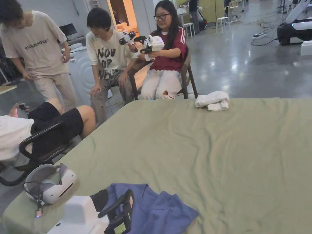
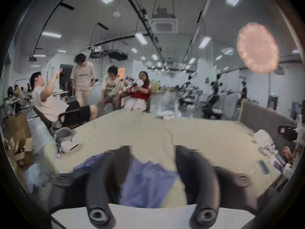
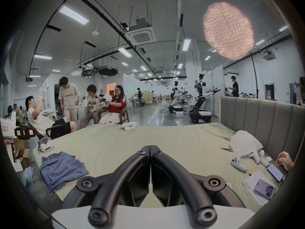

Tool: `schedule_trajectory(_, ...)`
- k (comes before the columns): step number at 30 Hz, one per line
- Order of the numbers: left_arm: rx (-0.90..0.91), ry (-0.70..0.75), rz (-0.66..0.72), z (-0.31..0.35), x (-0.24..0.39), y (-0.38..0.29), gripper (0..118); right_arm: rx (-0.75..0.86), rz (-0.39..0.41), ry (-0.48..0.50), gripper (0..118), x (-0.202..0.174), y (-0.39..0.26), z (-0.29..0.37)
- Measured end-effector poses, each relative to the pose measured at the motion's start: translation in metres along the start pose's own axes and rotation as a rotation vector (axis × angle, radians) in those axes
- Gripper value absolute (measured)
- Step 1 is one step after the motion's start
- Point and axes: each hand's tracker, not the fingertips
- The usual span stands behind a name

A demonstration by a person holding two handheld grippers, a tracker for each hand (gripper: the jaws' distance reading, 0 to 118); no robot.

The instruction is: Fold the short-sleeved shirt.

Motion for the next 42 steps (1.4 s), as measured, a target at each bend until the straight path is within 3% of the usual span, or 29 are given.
schedule_trajectory(1, -0.054, 0.016, -0.002, -0.014, -0.012, -0.005, 74, -0.02, -0.002, 0.018, 0, -0.001, -0.003, -0.002)
schedule_trajectory(2, -0.113, 0.028, 0.001, -0.029, -0.022, -0.012, 80, -0.036, -0.003, 0.027, 0, -0.002, -0.006, -0.004)
schedule_trajectory(10, -0.528, -0.033, -0.005, -0.185, -0.043, -0.092, 85, -0.16, 0.06, 0.04, 0, 0.006, -0.027, -0.008)
schedule_trajectory(16, -0.688, -0.047, -0.011, -0.255, -0.059, -0.139, 83, -0.24, 0.091, 0.025, 0, 0.023, -0.041, -0.007)
schedule_trajectory(17, -0.654, -0.052, -0.018, -0.232, -0.04, -0.123, 80, -0.251, 0.092, 0.024, 0, 0.026, -0.043, -0.006)
schedule_trajectory(18, -0.647, -0.051, -0.022, -0.231, -0.038, -0.118, 70, -0.257, 0.092, 0.025, 0, 0.022, -0.041, -0.006)
schedule_trajectory(19, -0.654, -0.044, -0.022, -0.231, -0.038, -0.115, 34, -0.261, 0.091, 0.027, 0, -0.036, -0.035, -0.043)
schedule_trajectory(20, -0.634, -0.046, -0.033, -0.229, -0.037, -0.112, 0, -0.267, 0.086, 0.031, 0, -0.036, -0.038, -0.043)
schedule_trajectory(22, -0.632, -0.015, -0.072, -0.226, -0.032, -0.113, 0, -0.283, 0.072, 0.038, 0, -0.035, -0.041, -0.044)
schedule_trajectory(27, -0.67, -0.027, 0.003, -0.237, -0.042, -0.095, 0, -0.281, 0.071, 0.048, 0, -0.032, -0.042, -0.031)
schedule_trajectory(31, -0.473, -0.037, 0.158, -0.224, -0.036, -0.023, 0, -0.277, 0.048, 0.045, 0, -0.021, -0.043, -0.026)
schedule_trajectory(33, -0.417, -0.068, 0.099, -0.223, -0.021, 0.01, 0, -0.263, 0.018, 0.035, 0, -0.014, -0.042, -0.021)
schedule_trajectory(37, -0.275, -0.181, 0.129, -0.228, 0.027, 0.069, 0, -0.234, -0.031, 0.014, 0, 0.0, -0.041, -0.007)
schedule_trajectory(42, -0.243, -0.378, 0.019, -0.254, 0.144, 0.1, 0, -0.217, -0.045, -0.065, 0, 0.023, -0.041, 0.012)
